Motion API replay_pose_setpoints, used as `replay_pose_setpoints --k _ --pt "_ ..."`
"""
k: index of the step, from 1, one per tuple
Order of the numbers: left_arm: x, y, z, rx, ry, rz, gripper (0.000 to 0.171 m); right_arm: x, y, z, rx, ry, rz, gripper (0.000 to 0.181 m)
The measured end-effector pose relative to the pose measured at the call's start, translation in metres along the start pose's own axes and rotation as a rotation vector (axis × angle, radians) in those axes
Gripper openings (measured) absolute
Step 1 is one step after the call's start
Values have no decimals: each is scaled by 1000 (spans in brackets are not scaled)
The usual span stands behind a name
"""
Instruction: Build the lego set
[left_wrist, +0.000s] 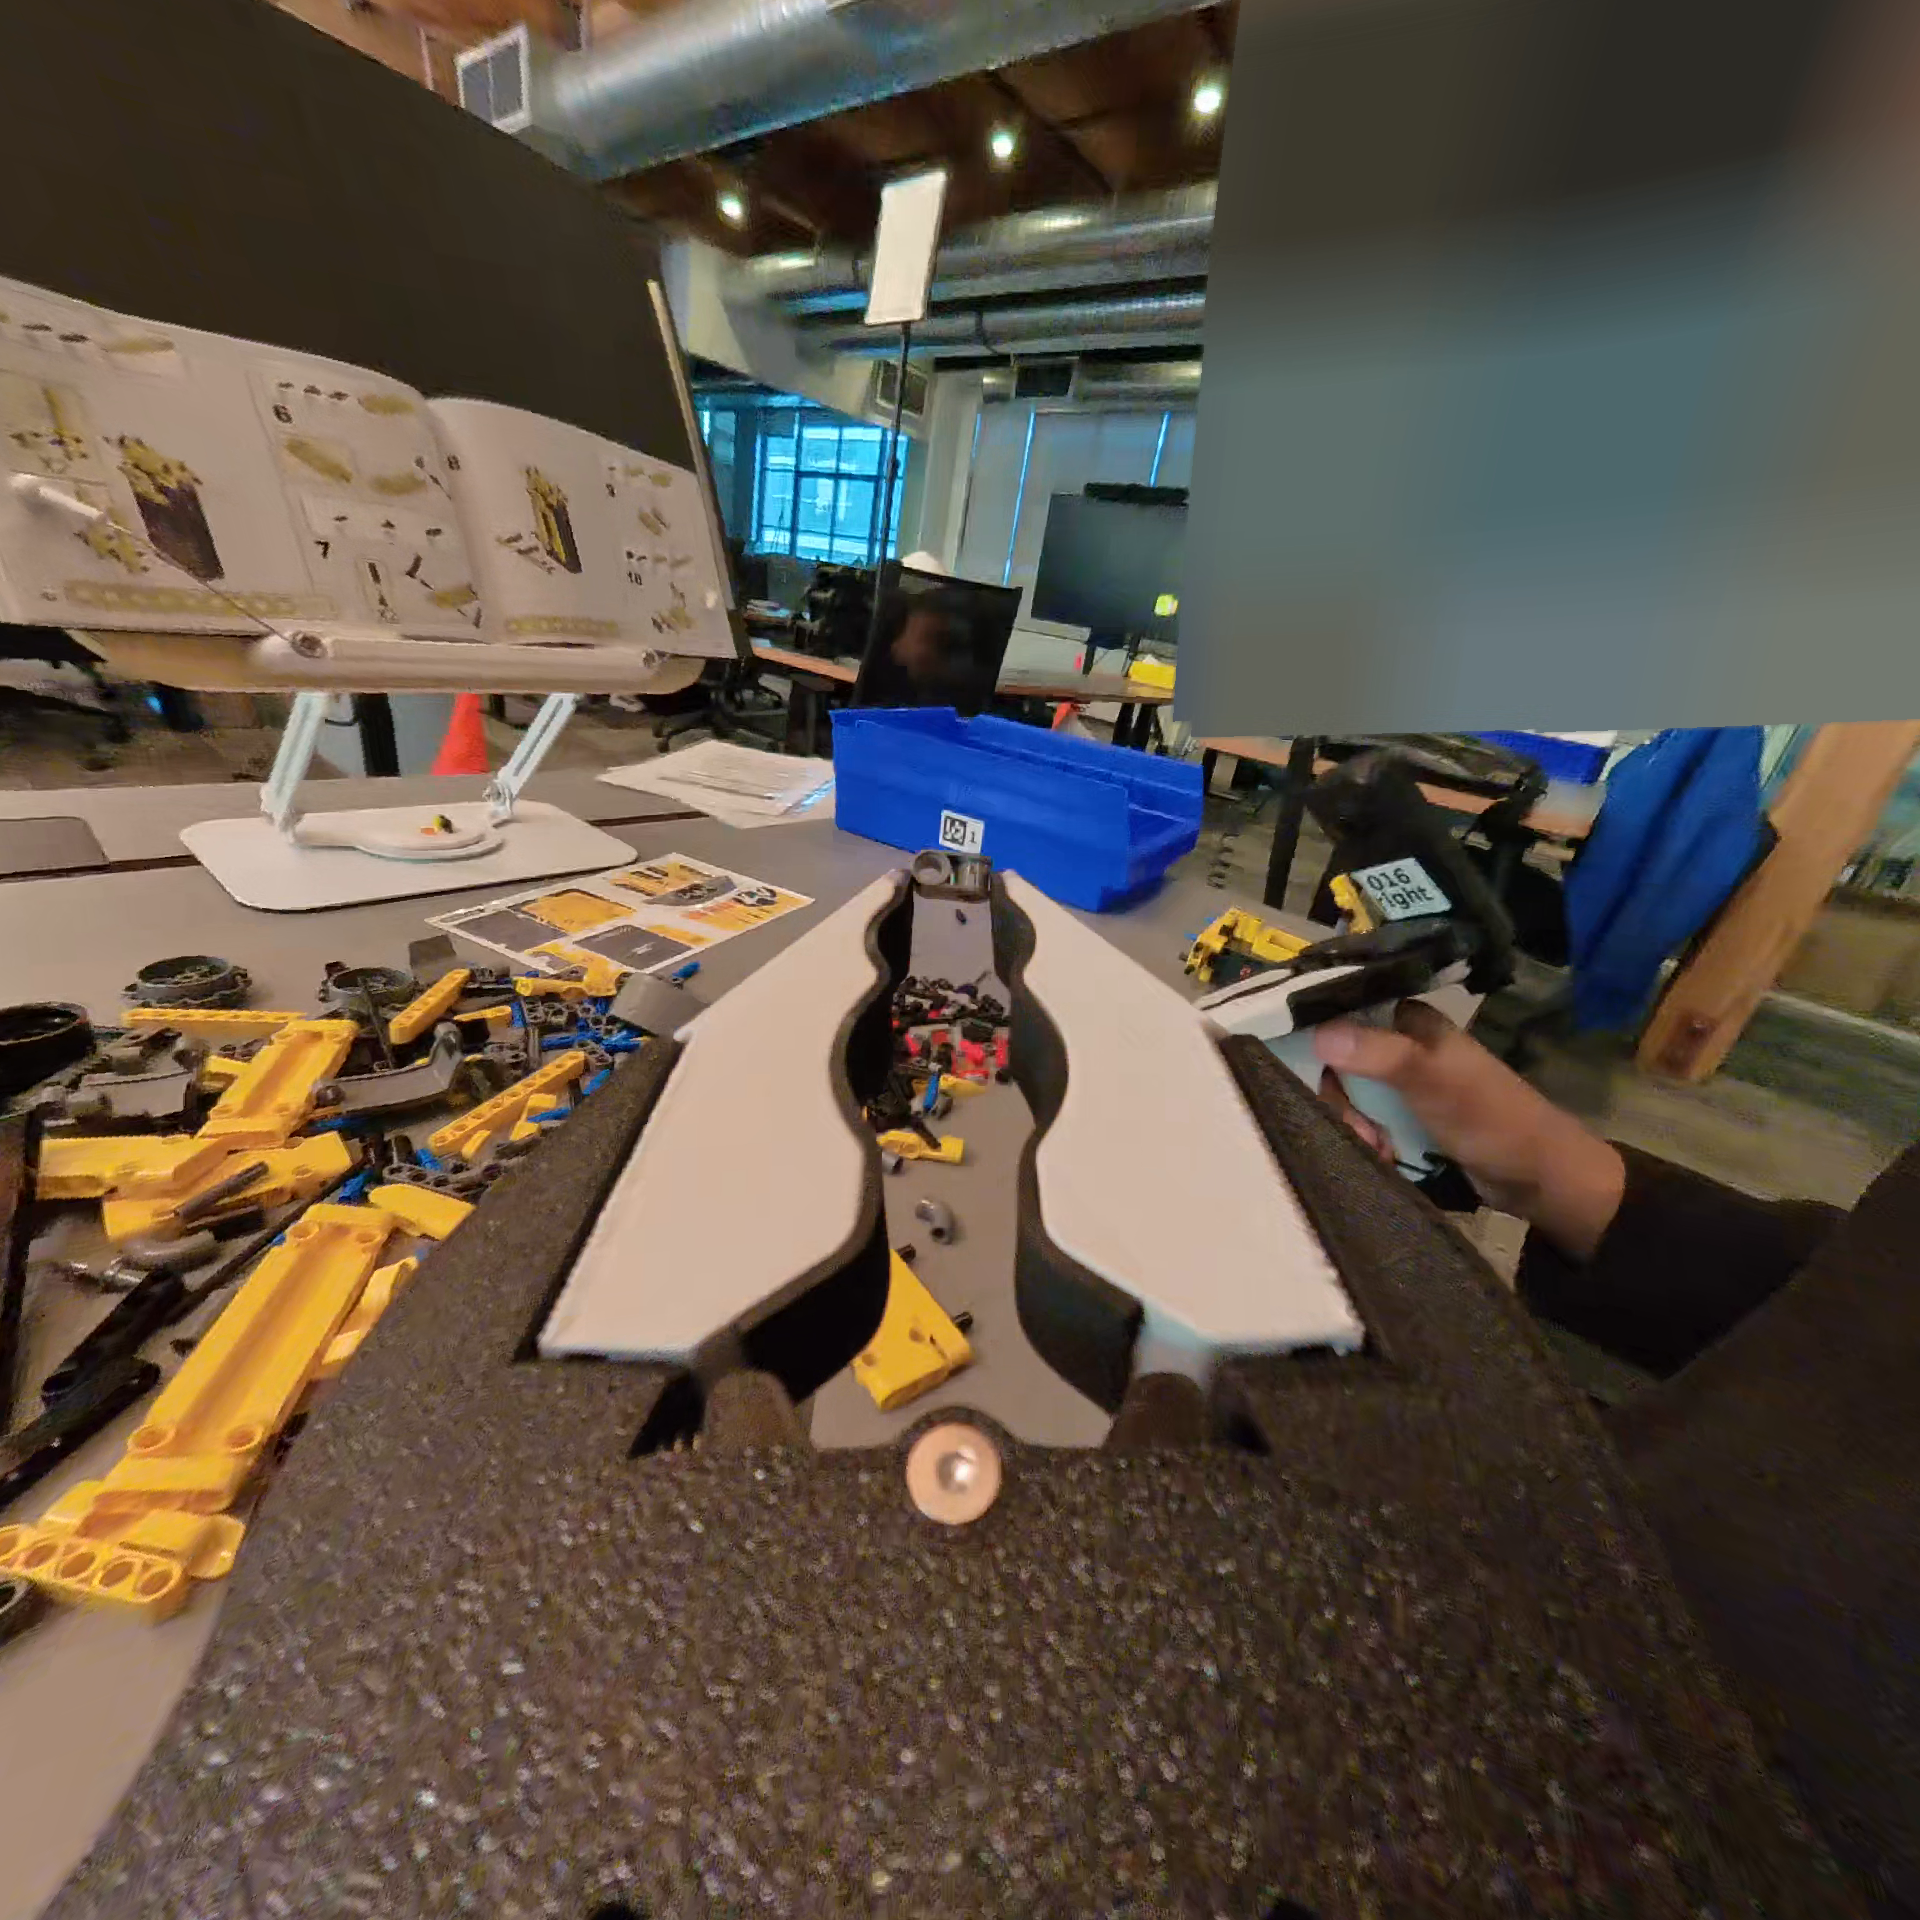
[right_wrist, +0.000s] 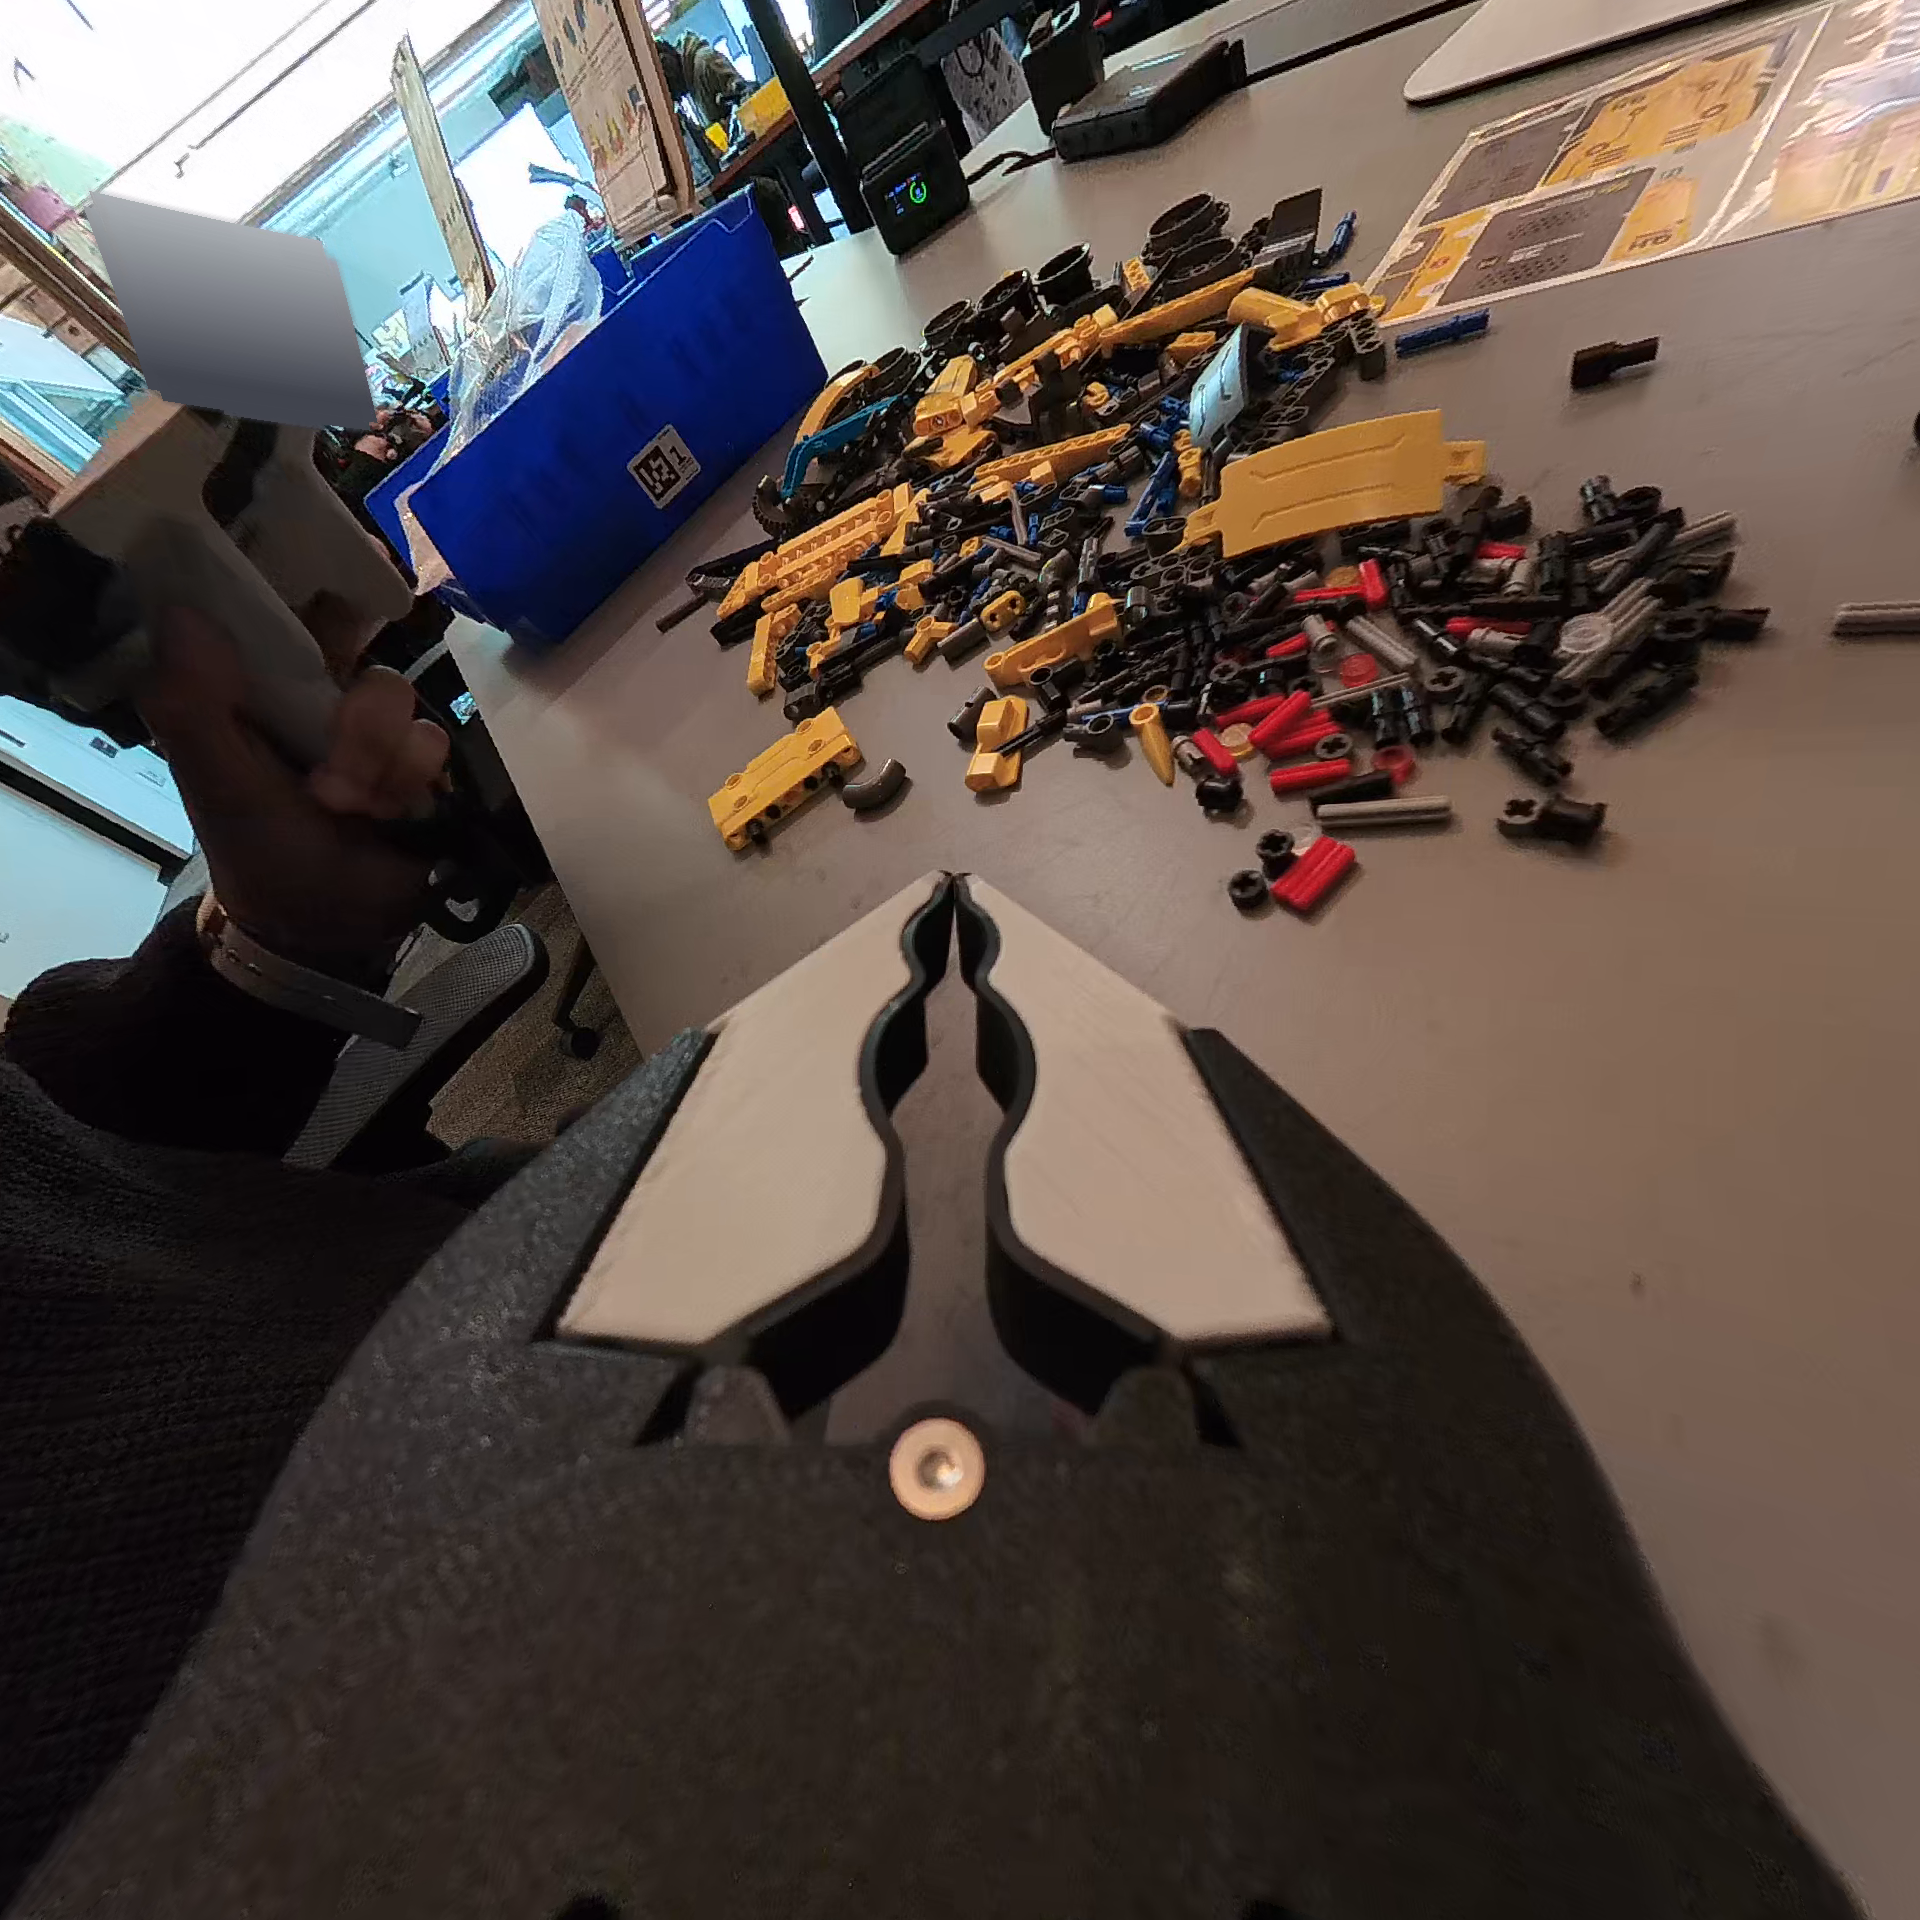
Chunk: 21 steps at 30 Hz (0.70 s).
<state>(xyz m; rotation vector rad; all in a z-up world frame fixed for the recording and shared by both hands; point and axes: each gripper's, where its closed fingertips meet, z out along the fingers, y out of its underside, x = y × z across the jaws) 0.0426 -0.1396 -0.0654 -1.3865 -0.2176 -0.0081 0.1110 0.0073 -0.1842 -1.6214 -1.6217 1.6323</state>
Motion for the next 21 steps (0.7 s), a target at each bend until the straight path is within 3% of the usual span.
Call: replay_pose_setpoints --k 6,9,11,17,21 --pt "4 4 1 -28 -38 91 13 -2 0 0 3 -14 -8 0" --pt "8 7 3 -42 -84 187 13 -11 -1 -2 36 1 -127 17" --pt "19 20 9 -107 -62 227 13 -20 -8 -1 93 43 -172 51" --pt "54 68 23 -264 16 287 14 -107 -25 17 218 -271 -39 43" --pt "63 76 24 -279 23 347 14 -116 -28 21 206 -354 30 32"
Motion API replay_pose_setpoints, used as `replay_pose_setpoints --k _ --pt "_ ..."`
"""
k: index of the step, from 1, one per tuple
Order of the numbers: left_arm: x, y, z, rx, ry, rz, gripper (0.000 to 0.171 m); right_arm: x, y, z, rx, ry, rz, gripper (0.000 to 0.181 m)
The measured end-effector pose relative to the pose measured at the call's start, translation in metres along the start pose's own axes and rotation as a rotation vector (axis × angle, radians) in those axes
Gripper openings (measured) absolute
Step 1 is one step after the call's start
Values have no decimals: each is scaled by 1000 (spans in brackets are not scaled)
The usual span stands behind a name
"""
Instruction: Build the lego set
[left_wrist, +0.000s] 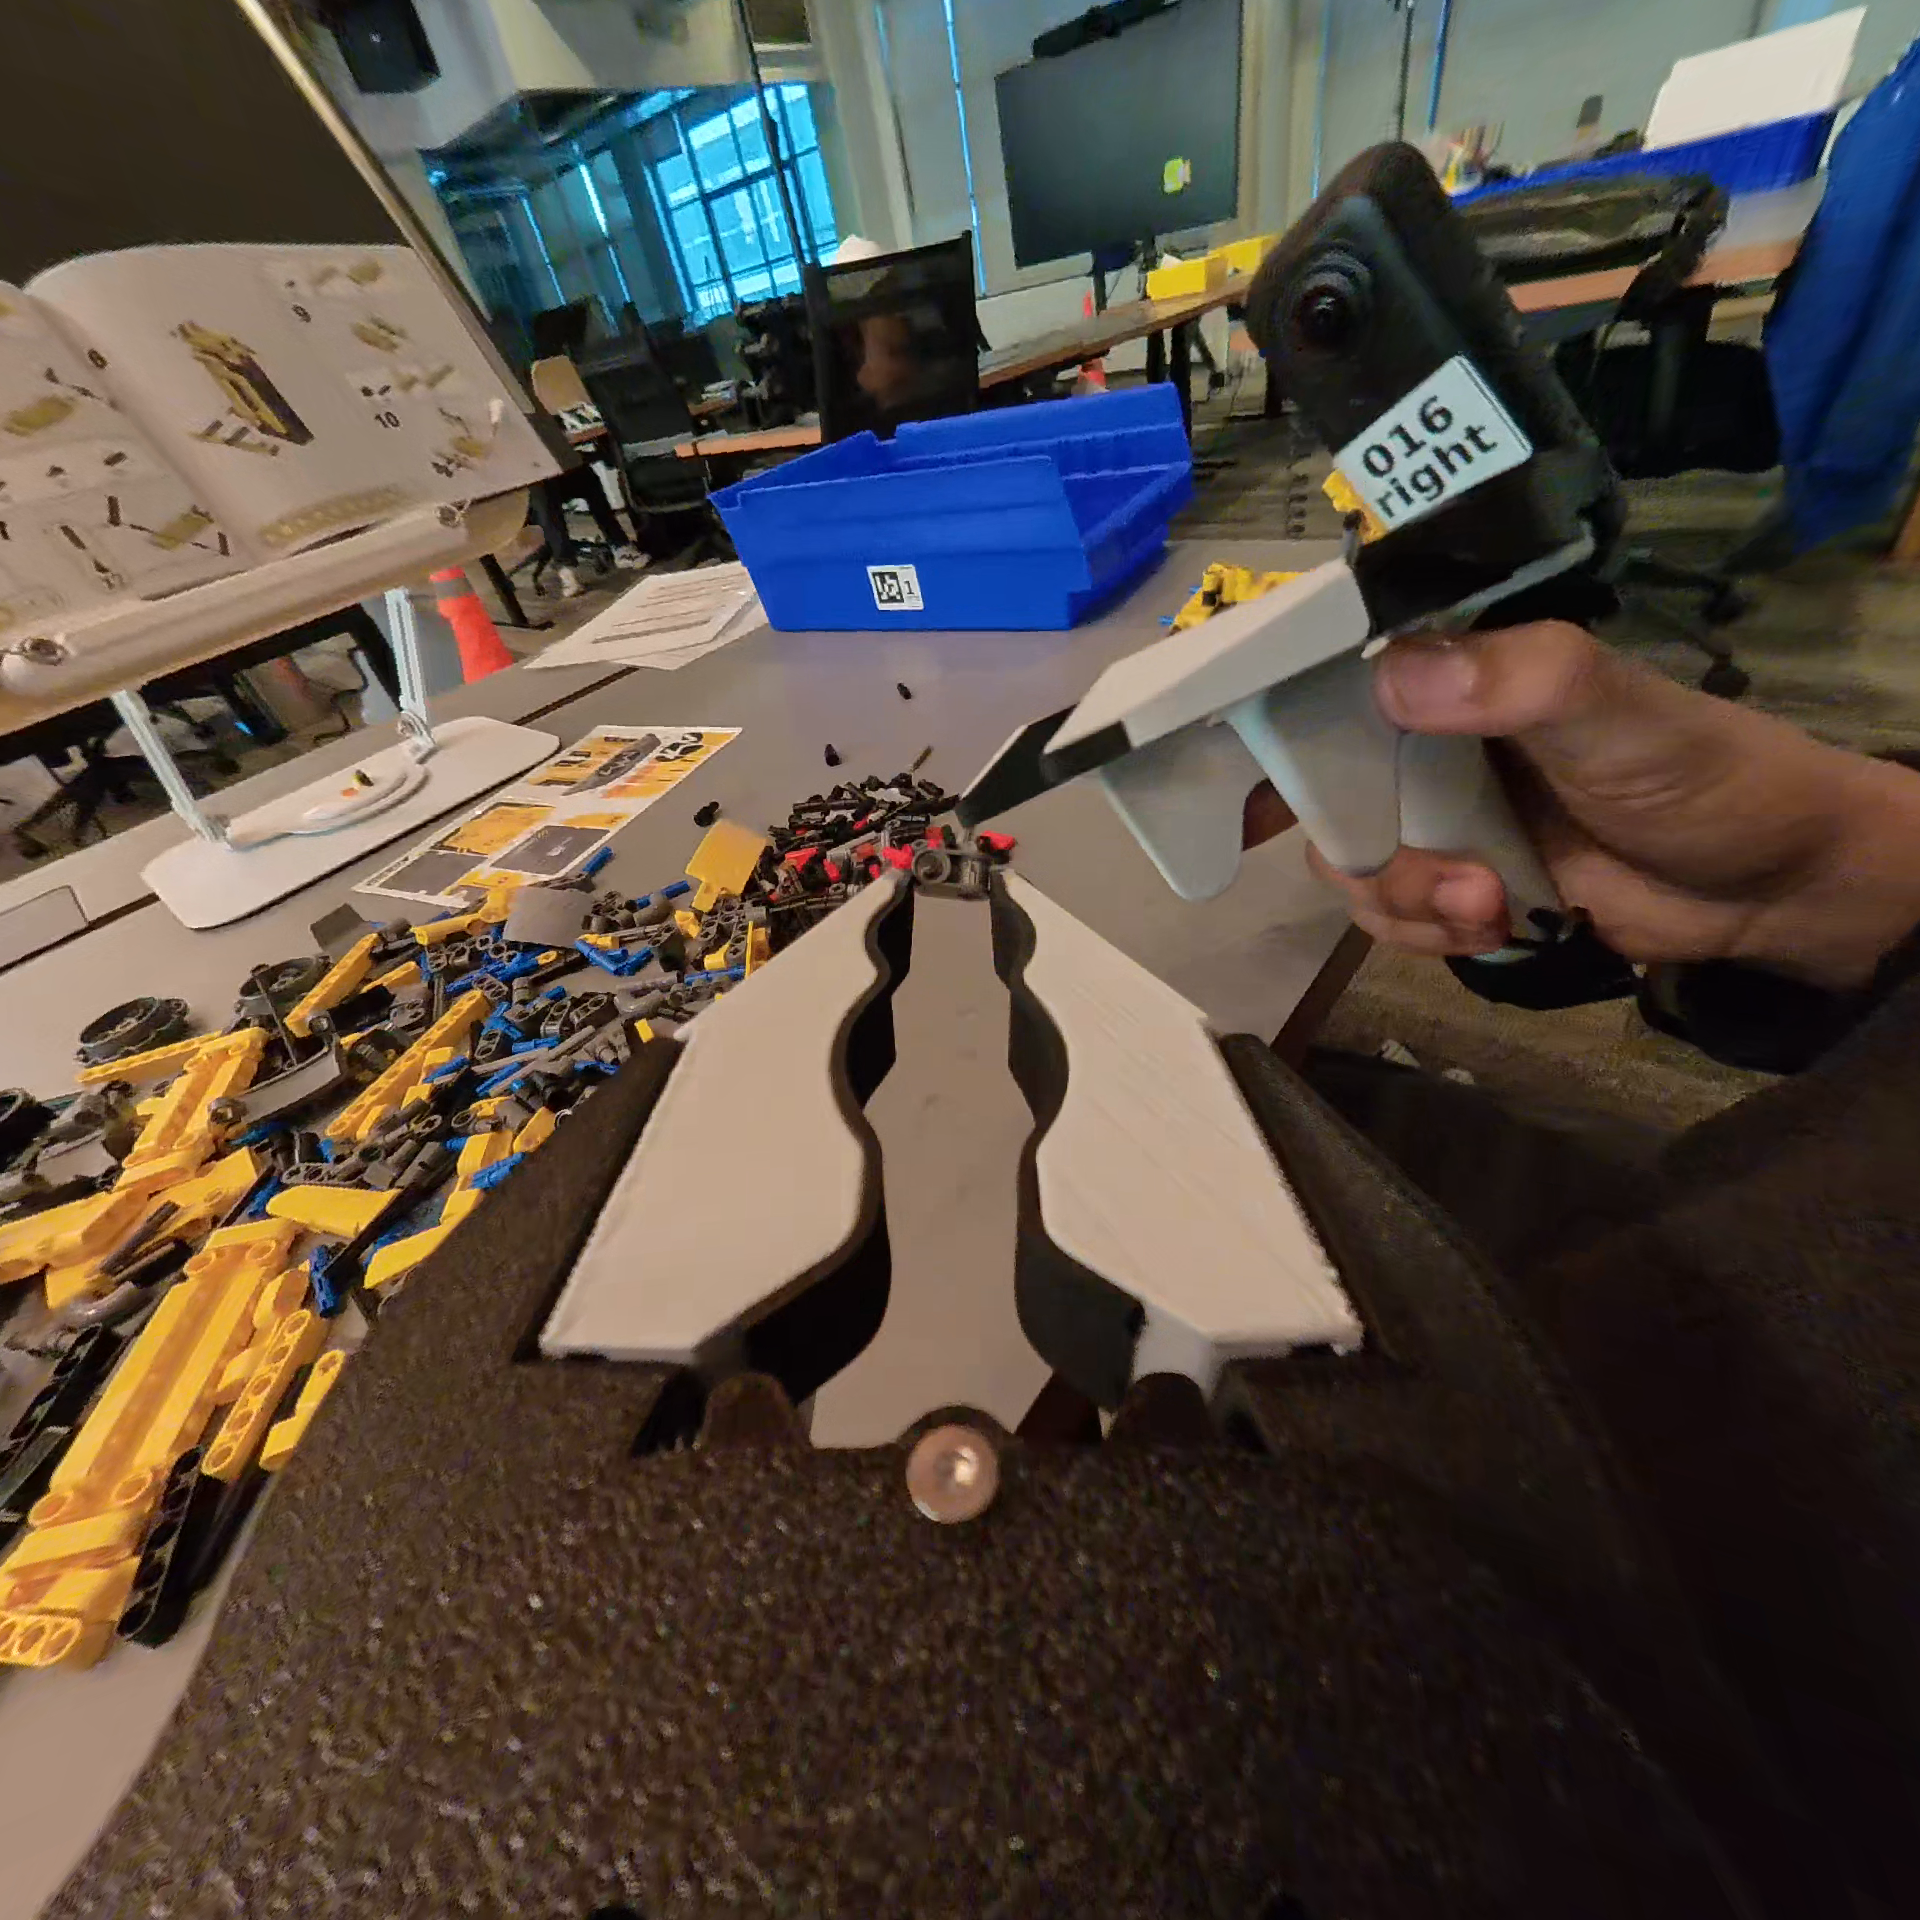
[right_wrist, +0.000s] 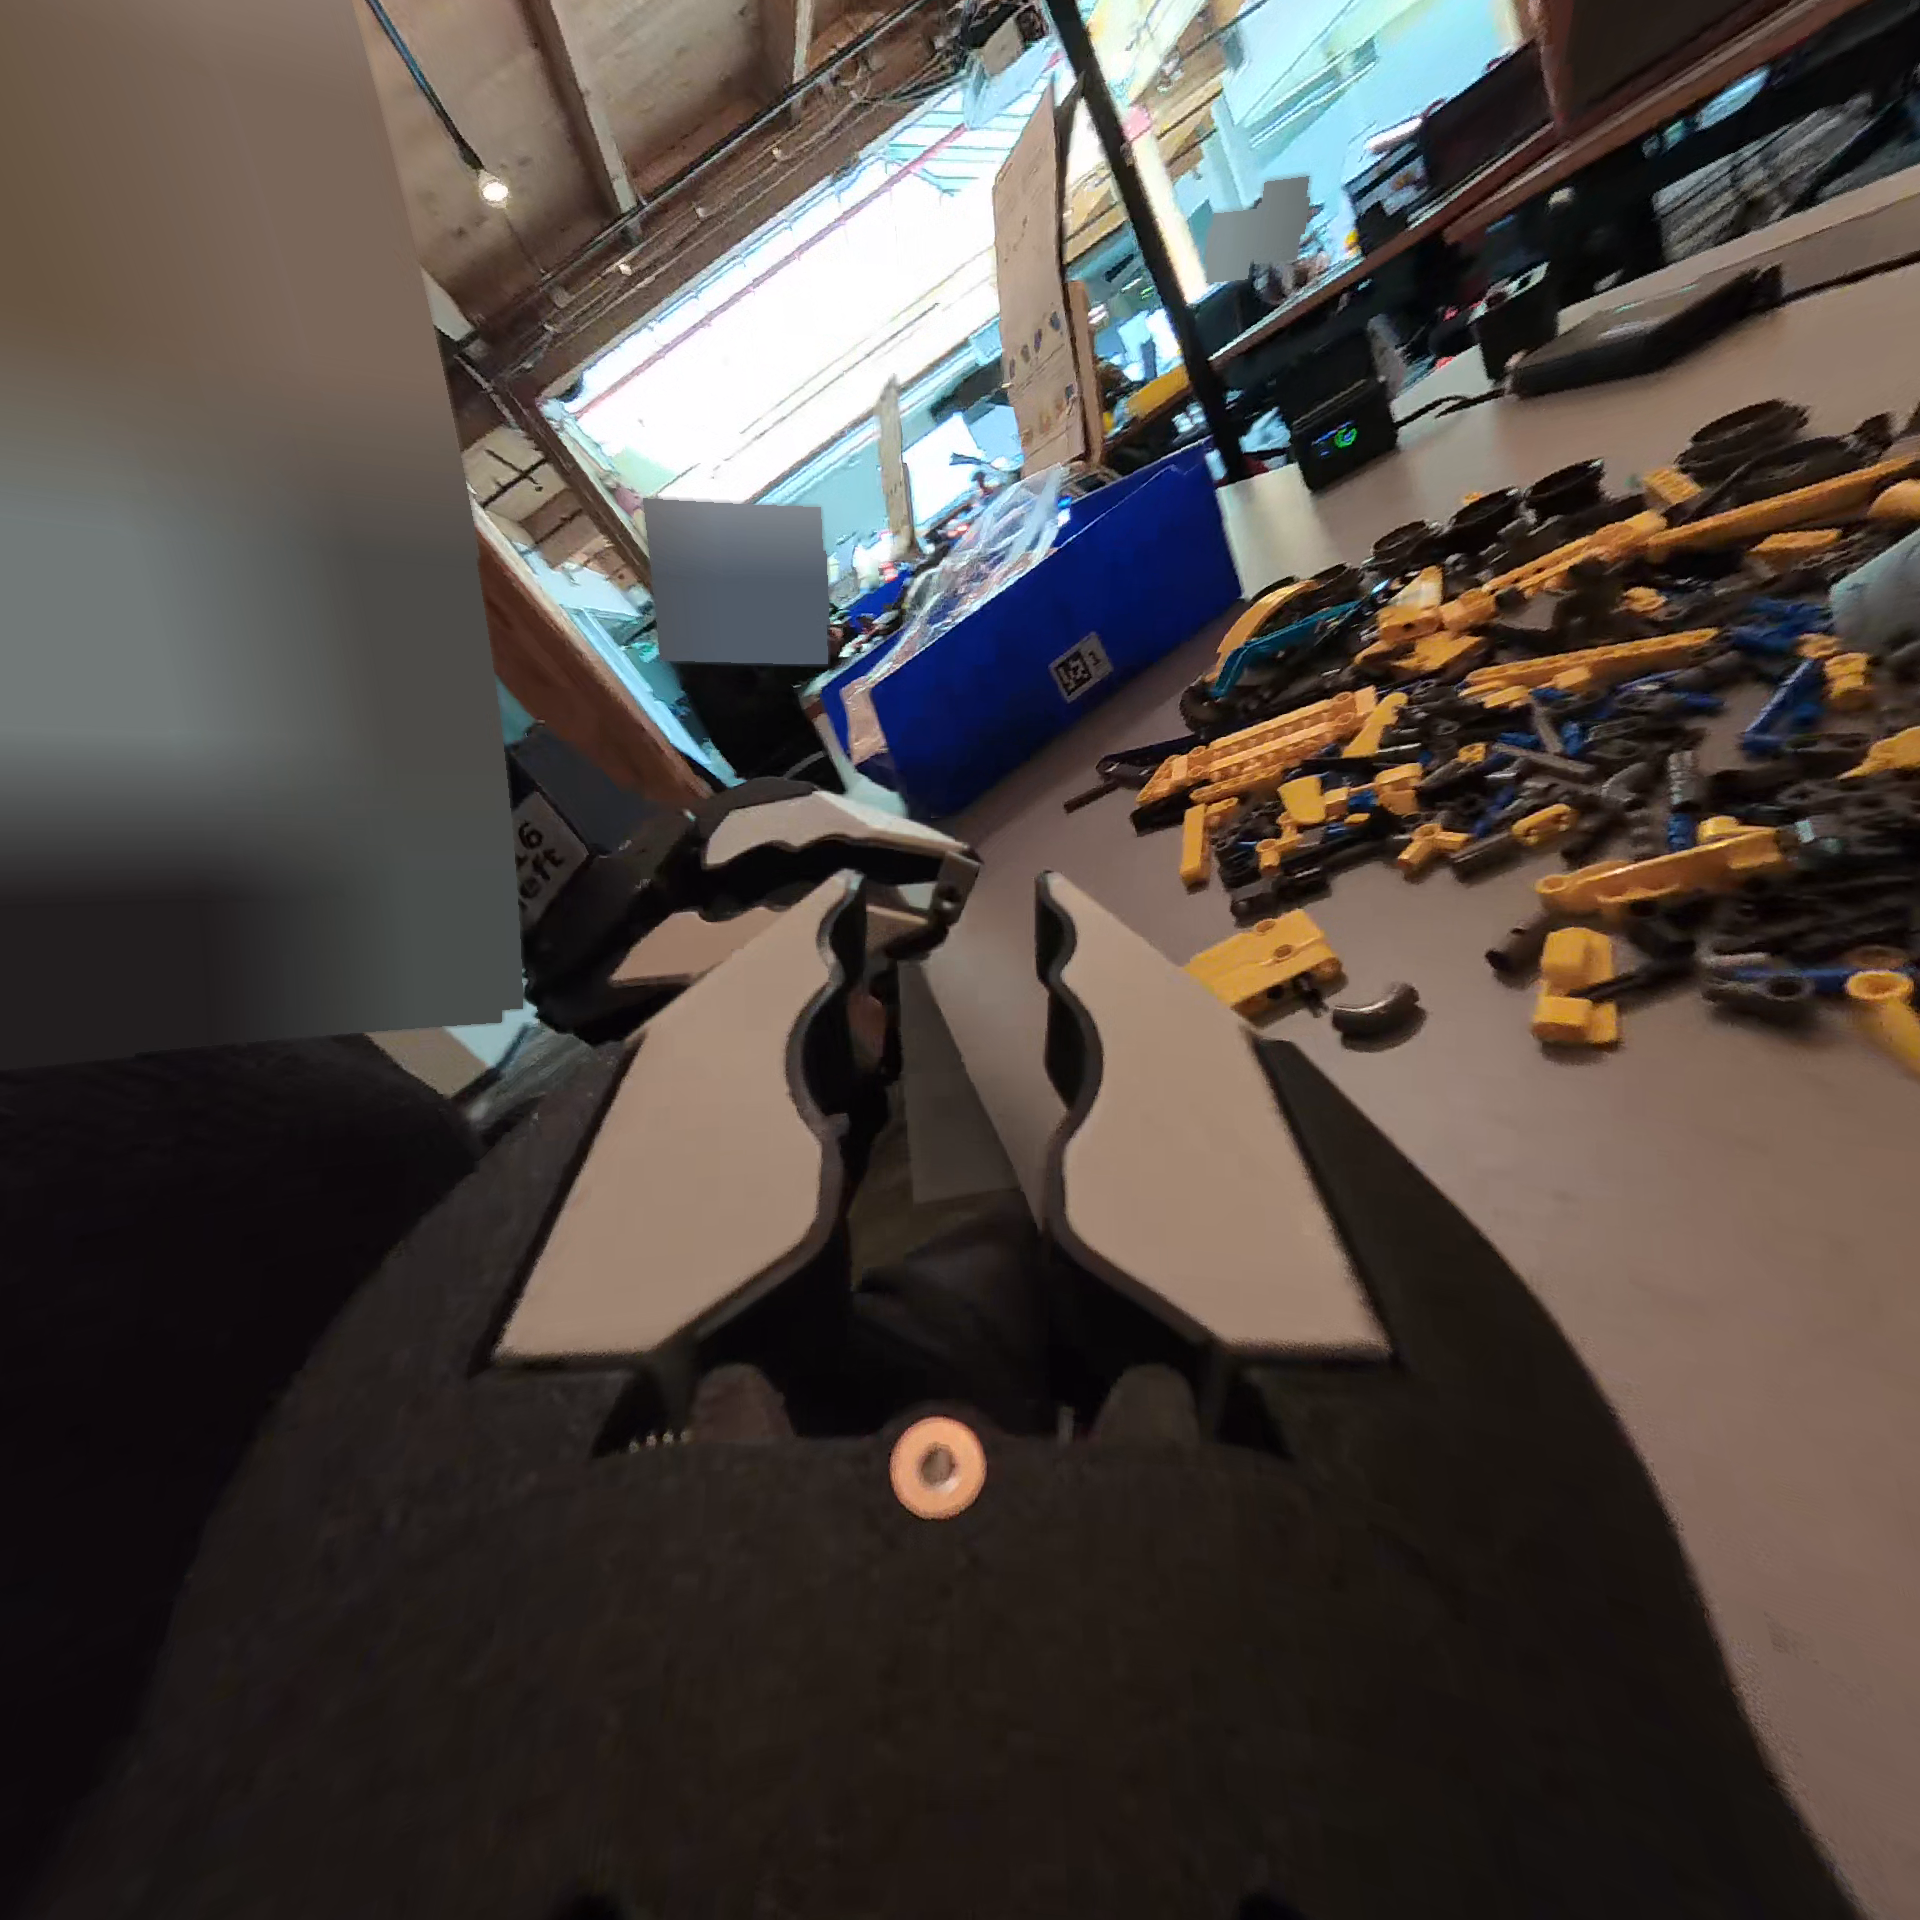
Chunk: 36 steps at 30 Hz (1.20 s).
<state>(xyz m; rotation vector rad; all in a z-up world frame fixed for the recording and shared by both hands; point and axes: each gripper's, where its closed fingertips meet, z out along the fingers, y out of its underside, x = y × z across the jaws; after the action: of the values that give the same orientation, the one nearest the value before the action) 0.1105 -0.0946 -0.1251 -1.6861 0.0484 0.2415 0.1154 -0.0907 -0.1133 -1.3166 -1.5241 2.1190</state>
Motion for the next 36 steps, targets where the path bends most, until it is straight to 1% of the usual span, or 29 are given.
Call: replay_pose_setpoints --k 4,11,13,17,23,28,31,33,34,36 --pt "-2 3 -3 -23 -20 43 13 -9 1 8 -8 -88 86 31" --pt "-2 5 -8 -36 -49 62 14 -8 13 22 -66 -127 193 31" --pt "-3 5 -10 -39 -55 65 14 -6 15 24 -74 -130 215 26" --pt "-2 5 -11 -42 -63 67 14 -6 19 24 -98 -129 223 17" --pt "-2 7 -13 -53 -76 76 14 -5 23 25 -125 -123 232 16" --pt "0 7 -11 -49 -68 53 14 -3 20 19 -123 -104 202 7" --pt "0 5 -9 -31 -38 4 15 3 18 14 -117 -64 175 7" --pt "-4 6 -9 -36 -27 -46 16 16 18 7 -135 10 134 7" --pt "-12 9 -10 -55 -47 -72 16 28 19 -1 -160 88 93 7" --pt "-36 24 -12 -136 -131 -135 17 62 21 -28 -223 309 -25 7"
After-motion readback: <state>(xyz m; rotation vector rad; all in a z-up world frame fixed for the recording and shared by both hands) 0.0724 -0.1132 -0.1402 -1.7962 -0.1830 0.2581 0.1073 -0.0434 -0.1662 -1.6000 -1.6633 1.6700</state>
